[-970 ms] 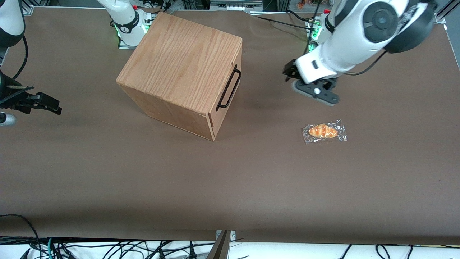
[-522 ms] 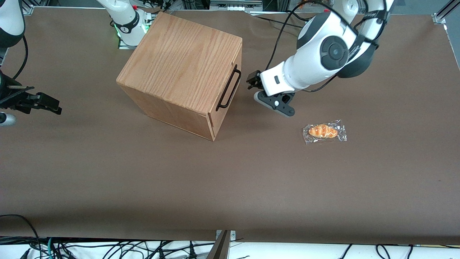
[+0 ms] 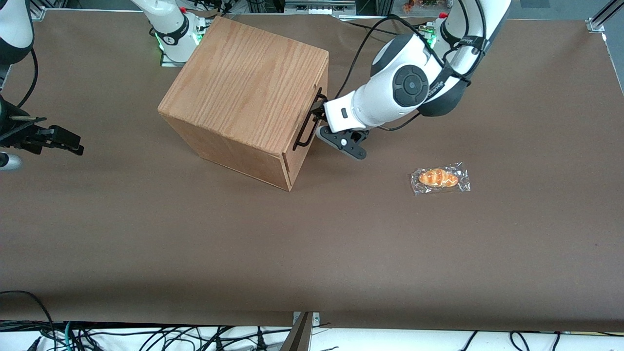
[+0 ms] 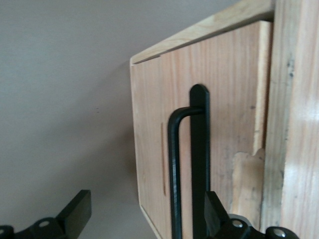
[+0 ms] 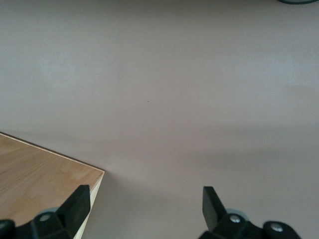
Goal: Open top drawer with left arm
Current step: 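Hook the left gripper fingers around the black drawer handle, then pull the drawer outward from the cabinet with the left gripper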
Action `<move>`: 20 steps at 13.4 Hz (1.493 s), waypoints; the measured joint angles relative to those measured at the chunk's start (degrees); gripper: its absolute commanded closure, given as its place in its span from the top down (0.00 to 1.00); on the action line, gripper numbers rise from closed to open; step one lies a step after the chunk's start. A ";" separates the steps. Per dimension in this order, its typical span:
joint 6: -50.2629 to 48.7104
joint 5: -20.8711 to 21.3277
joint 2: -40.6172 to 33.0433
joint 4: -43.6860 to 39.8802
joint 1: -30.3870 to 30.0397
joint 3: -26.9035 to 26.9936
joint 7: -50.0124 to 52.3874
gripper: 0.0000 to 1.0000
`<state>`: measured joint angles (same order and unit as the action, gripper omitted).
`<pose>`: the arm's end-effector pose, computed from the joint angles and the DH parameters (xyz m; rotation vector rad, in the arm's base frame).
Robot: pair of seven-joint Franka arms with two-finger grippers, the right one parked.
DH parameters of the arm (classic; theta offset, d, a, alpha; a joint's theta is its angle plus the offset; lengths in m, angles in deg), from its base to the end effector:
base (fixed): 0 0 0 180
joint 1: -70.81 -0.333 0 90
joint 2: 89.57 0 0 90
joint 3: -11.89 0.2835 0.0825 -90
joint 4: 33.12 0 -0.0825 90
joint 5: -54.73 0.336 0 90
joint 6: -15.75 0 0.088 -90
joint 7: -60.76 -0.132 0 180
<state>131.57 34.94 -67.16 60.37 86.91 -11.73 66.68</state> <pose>0.4690 -0.3927 0.3851 2.6386 -0.5495 -0.2180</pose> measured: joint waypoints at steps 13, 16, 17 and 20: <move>4.53 0.00 0.72 4.51 0.59 -0.55 -1.18 1.00; 7.32 0.49 1.13 6.31 0.94 -0.56 -2.00 1.00; 7.96 2.00 1.27 6.90 1.19 -0.57 -2.11 1.00; 8.49 4.05 1.25 7.14 1.29 -0.76 -1.96 1.00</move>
<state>140.06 38.99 -65.91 67.51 88.20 -12.50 64.73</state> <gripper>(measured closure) 0.000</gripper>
